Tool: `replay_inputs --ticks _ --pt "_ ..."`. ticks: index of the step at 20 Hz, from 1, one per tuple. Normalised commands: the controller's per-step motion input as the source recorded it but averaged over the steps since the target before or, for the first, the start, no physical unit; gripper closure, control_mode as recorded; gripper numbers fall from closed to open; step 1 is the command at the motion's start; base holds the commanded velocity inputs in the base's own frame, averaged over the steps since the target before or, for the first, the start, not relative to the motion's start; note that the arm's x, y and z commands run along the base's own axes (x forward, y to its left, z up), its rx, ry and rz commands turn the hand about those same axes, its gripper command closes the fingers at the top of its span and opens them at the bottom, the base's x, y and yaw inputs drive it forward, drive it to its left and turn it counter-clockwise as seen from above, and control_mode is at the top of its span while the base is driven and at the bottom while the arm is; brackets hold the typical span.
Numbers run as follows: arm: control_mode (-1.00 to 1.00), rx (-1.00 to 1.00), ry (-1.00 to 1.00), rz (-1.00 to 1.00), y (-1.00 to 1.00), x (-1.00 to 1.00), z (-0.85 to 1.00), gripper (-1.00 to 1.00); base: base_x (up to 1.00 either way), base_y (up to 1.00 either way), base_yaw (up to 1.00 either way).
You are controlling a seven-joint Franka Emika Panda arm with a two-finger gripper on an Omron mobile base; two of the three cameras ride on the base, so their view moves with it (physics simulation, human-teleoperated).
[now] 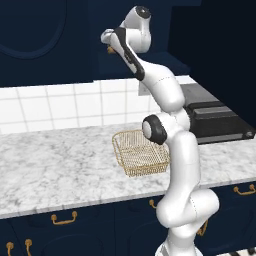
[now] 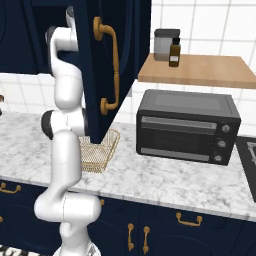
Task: Open the cabinet, pick up the bread from the cabinet and place it in the basket. Then move the basket to the dining counter.
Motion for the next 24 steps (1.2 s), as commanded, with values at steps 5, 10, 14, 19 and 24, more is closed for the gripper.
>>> replay_inputs --ticks 5,10,14,19,24 --pt "-1.0 0.12 -0.58 0.12 0.04 -0.19 -0.44 1.0 0.0 0.0 0.0" --pt "-1.0 0.11 -0.53 0.06 0.0 -0.88 -0.3 1.0 0.0 0.0 0.0" --pt "-1.0 0.1 -0.49 0.01 0.0 -1.0 -0.16 1.0 0.0 0.0 0.0" --pt "-1.0 0.05 -0.09 -0.04 -0.27 -1.0 0.36 1.0 0.0 0.0 0.0" --pt "-1.0 0.02 0.08 -0.12 -0.14 -1.0 0.53 1.0 0.0 0.0 0.0"
